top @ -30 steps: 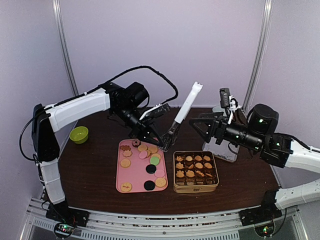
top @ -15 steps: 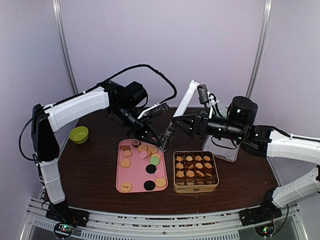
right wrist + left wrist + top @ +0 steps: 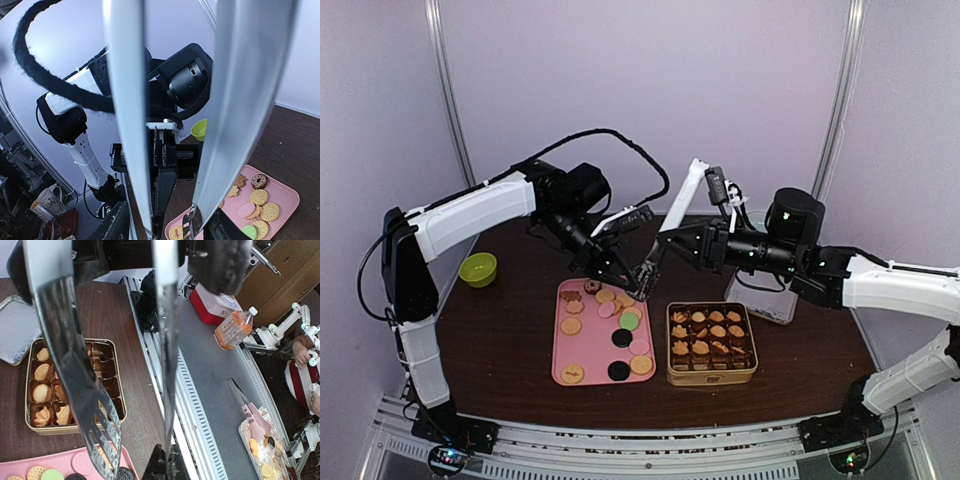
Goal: Pack the cookies
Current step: Pass from the left arm to the right
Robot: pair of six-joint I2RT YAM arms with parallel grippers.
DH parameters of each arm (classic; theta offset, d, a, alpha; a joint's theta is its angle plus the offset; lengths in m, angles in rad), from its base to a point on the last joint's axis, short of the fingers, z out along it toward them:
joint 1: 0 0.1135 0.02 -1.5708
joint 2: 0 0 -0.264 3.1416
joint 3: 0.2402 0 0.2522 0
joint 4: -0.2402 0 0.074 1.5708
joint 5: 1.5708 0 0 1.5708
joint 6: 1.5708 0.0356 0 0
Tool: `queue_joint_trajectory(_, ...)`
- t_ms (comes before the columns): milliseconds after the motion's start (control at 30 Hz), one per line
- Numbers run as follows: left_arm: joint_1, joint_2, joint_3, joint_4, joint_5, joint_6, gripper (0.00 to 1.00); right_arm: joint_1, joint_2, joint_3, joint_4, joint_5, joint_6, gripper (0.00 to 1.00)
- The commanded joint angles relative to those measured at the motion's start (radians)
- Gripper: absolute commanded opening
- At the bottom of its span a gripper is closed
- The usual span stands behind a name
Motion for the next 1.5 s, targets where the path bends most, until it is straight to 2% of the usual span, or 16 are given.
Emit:
queue_joint_trajectory(0,0.007,-0.022,-0.011,0.035,-0.065,0.010,0.00,0.014,0.002,0.038,0.076,-0.097,0.033,0.50)
queue_joint_trajectory(333,0.010,-0.034,-0.042,0.035,-0.093,0.025,0.00,0.004,0.007,0.042,0.122,-0.081,0.044,0.52)
queue_joint_trajectory(433,0.013,-0.034,-0.041,0.035,-0.093,0.026,0.00,0.004,0.020,0.040,0.187,-0.058,0.072,0.61)
queue_joint_trajectory(600,0.020,-0.035,-0.039,0.034,-0.086,0.022,0.00,0.001,0.027,0.026,0.281,-0.020,0.109,0.60)
queue_joint_trajectory(867,0.030,-0.045,-0.043,0.035,-0.082,0.023,0.00,-0.028,-0.029,-0.030,0.297,-0.013,0.107,0.62)
queue_joint_trajectory(1067,0.031,-0.045,-0.036,0.035,-0.086,0.023,0.00,-0.028,-0.003,0.026,0.170,-0.112,0.081,0.61)
queue_joint_trajectory(1267,0.030,-0.056,-0.043,0.036,-0.115,0.031,0.00,-0.043,0.014,0.135,-0.106,-0.205,-0.021,0.59)
queue_joint_trajectory(1467,0.031,-0.062,-0.041,0.016,-0.170,0.060,0.00,-0.082,0.019,0.207,-0.286,-0.300,-0.090,0.58)
